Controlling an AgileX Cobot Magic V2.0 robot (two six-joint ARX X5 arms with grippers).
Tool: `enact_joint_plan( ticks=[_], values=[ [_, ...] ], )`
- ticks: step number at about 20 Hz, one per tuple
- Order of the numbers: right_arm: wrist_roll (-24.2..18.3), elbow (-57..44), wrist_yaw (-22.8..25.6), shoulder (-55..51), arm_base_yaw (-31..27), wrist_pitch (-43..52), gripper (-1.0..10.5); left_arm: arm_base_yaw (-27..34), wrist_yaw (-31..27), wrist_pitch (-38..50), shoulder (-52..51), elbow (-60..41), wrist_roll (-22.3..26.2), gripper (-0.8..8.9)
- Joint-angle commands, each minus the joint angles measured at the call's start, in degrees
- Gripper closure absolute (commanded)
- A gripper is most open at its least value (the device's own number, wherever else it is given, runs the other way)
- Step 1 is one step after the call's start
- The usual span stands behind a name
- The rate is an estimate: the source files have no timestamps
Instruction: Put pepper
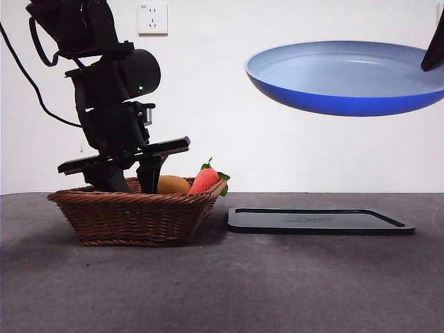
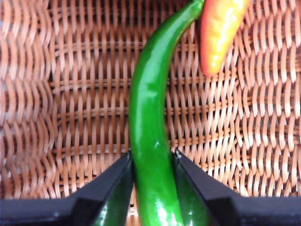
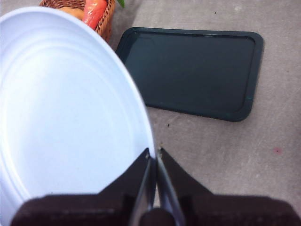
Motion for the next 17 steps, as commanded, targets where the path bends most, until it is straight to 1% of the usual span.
enact_joint_plan(
  ticks=[1, 8, 13, 15, 17],
  values=[
    [-0.09, 1.09, -0.42, 0.26, -0.02, 0.55, 9.4, -0.42, -0.04, -0.68, 0.59, 1.07, -0.74, 7.03],
    [-0.07, 1.09, -0.42, 0.35, -0.02, 0.57, 9.4, -0.44, 0.42, -1.49, -4.72, 1.90, -0.72, 7.03],
    [0.68, 1.09, -0.33, 2.95, -0.02, 0.59, 9.4, -1.53, 10.51, -1.40, -10.99, 1.90, -0.52, 7.03],
    [2.40, 1.09, -0.46, 6.54, 0.00, 0.70, 9.4, -3.15, 13.51, -1.44, -13.70, 1.90, -0.20, 7.03],
    [3.82, 1.09, -0.48, 11.10, 0.31, 1.42, 9.4, -5.42, 15.19, -1.31, -15.69, 1.90, 0.20, 7.03]
  ],
)
